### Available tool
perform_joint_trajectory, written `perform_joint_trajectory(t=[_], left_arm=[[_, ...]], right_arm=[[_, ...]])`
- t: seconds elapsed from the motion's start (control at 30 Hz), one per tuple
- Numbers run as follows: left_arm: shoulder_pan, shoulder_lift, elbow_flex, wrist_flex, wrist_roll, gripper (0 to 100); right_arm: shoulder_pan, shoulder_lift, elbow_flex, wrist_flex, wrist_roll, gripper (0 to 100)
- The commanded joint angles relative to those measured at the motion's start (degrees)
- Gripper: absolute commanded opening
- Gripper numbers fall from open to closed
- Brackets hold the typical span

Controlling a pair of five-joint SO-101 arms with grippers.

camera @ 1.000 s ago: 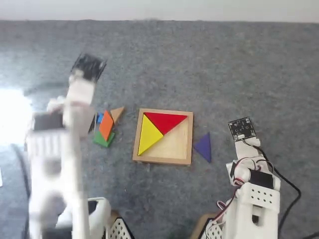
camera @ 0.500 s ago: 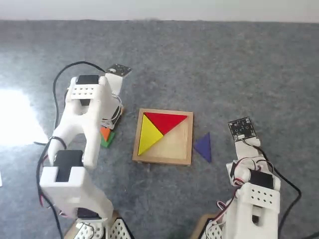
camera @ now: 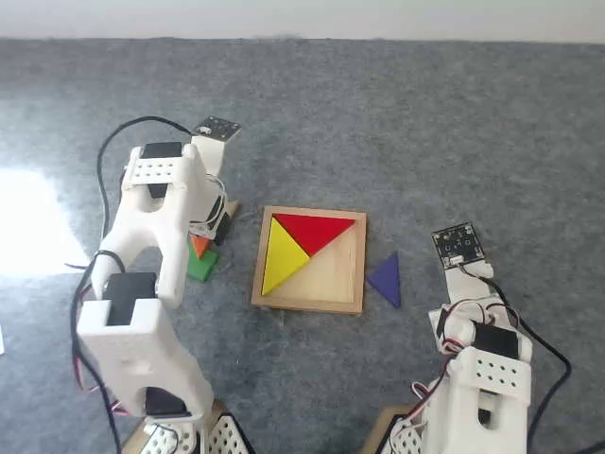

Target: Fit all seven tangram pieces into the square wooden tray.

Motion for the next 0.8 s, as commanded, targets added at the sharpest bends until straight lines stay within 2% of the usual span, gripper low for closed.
perform_joint_trajectory(t=[0.0, 0.27, 0.47, 0.63, 0.77], left_arm=[[-3.1, 1.4, -1.0, -2.6, 0.1, 14], [-7.2, 1.6, -1.2, -2.6, -5.4, 14], [-6.9, 1.7, -0.2, -2.6, -6.9, 14], [-6.7, 1.3, 5.2, -2.5, -9.8, 14], [-11.3, 0.9, 6.7, -2.2, -10.6, 14]], right_arm=[[0.2, 0.3, -0.6, -1.3, 0.9, 21.6], [0.2, 0.3, -0.6, -1.3, 0.9, 21.6], [0.2, 0.4, -0.6, -1.3, 0.9, 21.6], [0.2, 0.4, -0.6, -1.3, 0.9, 21.6], [0.2, 0.4, -0.6, -1.3, 0.9, 21.6]])
